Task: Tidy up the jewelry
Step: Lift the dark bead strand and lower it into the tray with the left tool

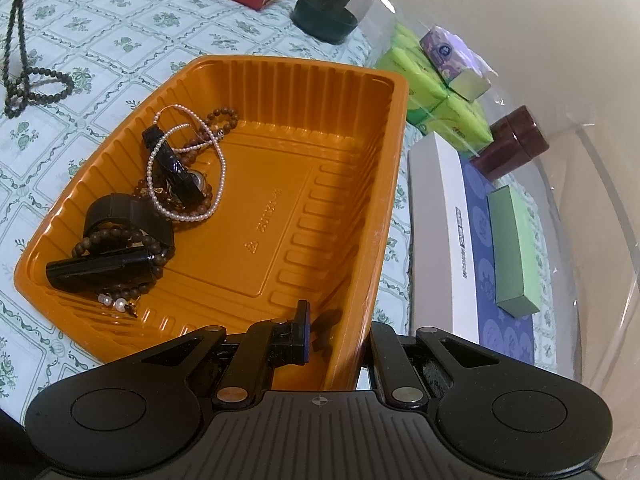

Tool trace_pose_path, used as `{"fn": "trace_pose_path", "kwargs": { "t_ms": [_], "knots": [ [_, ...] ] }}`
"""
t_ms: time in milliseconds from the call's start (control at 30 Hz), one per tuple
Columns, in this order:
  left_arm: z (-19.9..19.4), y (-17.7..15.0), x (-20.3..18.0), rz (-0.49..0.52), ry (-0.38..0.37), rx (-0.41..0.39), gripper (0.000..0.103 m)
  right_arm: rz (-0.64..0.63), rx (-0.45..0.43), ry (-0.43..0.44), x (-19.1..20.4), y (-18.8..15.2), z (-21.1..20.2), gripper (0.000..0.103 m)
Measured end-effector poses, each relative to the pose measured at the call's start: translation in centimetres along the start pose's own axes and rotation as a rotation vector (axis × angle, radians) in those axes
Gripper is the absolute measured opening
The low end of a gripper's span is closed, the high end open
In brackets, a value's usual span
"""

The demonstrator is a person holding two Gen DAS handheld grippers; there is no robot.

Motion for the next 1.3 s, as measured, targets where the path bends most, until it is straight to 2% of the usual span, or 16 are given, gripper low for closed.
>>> {"fn": "trace_pose_path", "kwargs": {
  "t_ms": [433,833,1300],
  "knots": [
    [0.2,4.3,1.4,0.065,-0.013,-0.026,0.006,-0.006,-0.001,-0.004,0.1,0.1,0.0,0.010],
    [0.7,7.9,1.5,0.077,-0.079,-0.056,0.006,-0.004,0.000,-0.001,0.0,0.0,0.0,0.009],
    [-1.4,17.1,-0.9,0.050,-0.172,-0.211,0.006,0.002,-0.006,0.002,-0.1,-0.1,0.1,0.009]
  ]
}}
Point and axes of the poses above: each gripper's, at about its wrist camera, not at the fingertips, and z roughly the way its jaws point, x to its left, y to its top, the point moved 1 cm from there along z, roughly the way its jaws point, and after that the axes turned 12 degrees about y, right-handed, at the moved point
